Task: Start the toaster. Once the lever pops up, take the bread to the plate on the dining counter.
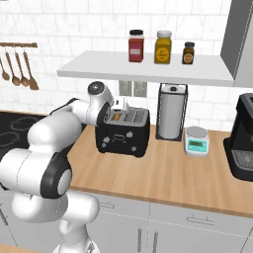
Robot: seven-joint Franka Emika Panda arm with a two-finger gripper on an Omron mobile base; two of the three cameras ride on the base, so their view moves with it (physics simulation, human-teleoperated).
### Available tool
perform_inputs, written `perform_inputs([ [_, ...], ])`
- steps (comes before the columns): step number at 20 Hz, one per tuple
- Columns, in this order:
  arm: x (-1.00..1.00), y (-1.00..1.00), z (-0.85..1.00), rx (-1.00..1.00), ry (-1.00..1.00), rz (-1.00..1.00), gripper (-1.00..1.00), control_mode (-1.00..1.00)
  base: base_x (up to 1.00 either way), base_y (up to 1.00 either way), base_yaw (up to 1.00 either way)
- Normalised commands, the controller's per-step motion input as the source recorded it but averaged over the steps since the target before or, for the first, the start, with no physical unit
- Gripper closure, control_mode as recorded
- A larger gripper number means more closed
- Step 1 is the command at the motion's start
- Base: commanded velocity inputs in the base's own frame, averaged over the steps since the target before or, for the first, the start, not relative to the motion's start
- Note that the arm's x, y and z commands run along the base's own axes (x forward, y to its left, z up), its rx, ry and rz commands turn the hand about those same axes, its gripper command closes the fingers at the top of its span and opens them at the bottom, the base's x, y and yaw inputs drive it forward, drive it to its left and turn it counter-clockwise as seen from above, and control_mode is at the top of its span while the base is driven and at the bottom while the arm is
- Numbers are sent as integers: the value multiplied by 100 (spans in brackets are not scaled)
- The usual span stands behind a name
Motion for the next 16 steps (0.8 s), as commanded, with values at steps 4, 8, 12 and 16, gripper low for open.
perform_inputs([
  [4,0,0,0,0,0,0,-100,-100,0,0,0],
  [8,0,0,0,0,0,0,-100,-100,0,0,0],
  [12,0,0,0,0,0,0,-100,-100,0,0,0],
  [16,0,0,0,0,0,0,-100,-100,0,0,0],
])
